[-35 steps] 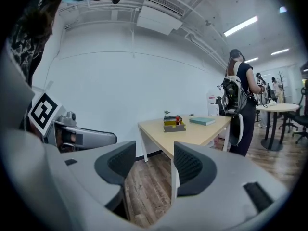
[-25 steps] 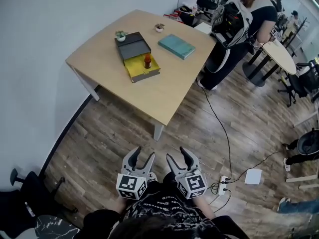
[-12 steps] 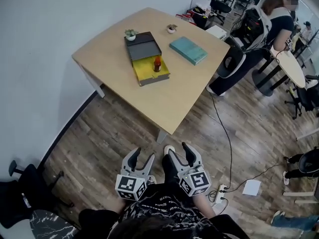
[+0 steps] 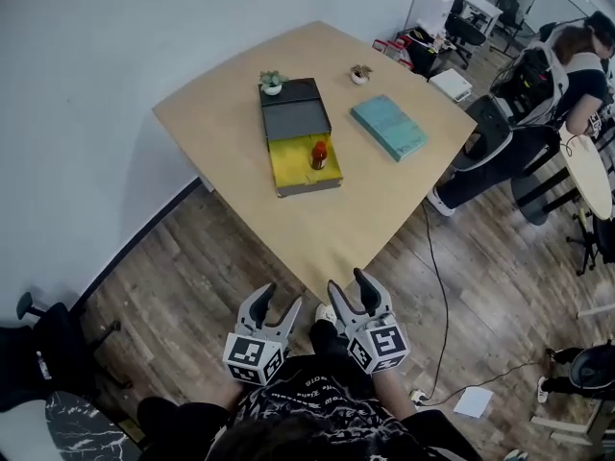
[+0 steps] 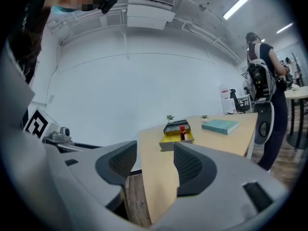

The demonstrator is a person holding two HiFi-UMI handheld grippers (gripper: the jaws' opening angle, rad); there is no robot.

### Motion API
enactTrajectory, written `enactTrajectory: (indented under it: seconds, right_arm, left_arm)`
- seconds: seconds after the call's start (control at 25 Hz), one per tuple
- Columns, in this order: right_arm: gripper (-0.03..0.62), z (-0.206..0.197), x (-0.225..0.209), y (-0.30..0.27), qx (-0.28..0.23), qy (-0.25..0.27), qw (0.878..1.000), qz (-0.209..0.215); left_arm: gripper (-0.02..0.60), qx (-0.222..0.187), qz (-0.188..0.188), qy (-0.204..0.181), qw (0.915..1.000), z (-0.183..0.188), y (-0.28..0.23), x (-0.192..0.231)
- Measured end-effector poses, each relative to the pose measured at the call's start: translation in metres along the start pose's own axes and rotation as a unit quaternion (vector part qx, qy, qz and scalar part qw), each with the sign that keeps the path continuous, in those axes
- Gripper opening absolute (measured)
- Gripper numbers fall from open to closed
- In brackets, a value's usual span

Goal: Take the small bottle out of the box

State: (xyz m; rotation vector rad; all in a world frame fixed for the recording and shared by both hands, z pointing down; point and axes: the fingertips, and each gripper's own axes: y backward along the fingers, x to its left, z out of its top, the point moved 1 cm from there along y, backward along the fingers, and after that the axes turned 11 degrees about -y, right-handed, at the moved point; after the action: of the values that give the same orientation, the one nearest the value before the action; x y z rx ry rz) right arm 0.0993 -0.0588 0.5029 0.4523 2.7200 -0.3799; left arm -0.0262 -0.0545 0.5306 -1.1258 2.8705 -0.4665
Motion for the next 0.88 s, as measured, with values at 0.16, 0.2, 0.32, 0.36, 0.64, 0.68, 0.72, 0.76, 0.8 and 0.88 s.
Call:
enactTrajectory:
  seconds: [0.16,0.2,0.32,0.36,0.64,0.68,0.72,0.76,0.8,0.88]
  right_arm:
    - [0.244,0.021,-0.030,-0.026,0.009,0.009,1.000,0.016]
    - [0.244,0.026,-0.037,-0.032,0.010,0.012,1.000,0.021]
    - [0.244,0.046,-0.057,-0.054,0.010,0.025,0.999,0.036]
    - [0.244,0.052,-0.062,-0.061,0.009,0.028,0.999,0.042]
    - [0.244,0.069,-0.090,-0.093,0.027,0.044,0.996,0.077]
    - [0.244,0.071,-0.093,-0.096,0.030,0.045,0.995,0.080]
    - [0.244,0.073,-0.094,-0.099,0.032,0.047,0.995,0.082]
    - [0.244,0.074,-0.095,-0.101,0.033,0.050,0.995,0.083]
    - [0.244,0.076,-0.096,-0.103,0.034,0.052,0.995,0.083]
    - [0.244,0.080,-0.096,-0.107,0.034,0.053,0.995,0.083]
  left_arm:
    - [0.233,0.002,0.029,0.003,0.9996,0.015,-0.037,0.010]
    - [0.233,0.009,0.034,0.001,0.9994,0.016,-0.046,0.011]
    - [0.233,0.017,0.046,-0.005,0.9988,0.022,-0.071,0.013]
    - [0.233,0.014,0.051,-0.003,0.9986,0.025,-0.078,0.014]
    - [0.233,-0.001,0.098,0.010,0.9952,0.043,-0.115,0.023]
    - [0.233,-0.002,0.103,0.008,0.9946,0.045,-0.118,0.023]
    - [0.233,-0.001,0.106,0.007,0.9943,0.046,-0.120,0.023]
    - [0.233,0.001,0.107,0.009,0.9942,0.047,-0.122,0.023]
    - [0.233,0.002,0.107,0.012,0.9942,0.047,-0.123,0.023]
    - [0.233,0.002,0.106,0.017,0.9942,0.048,-0.125,0.025]
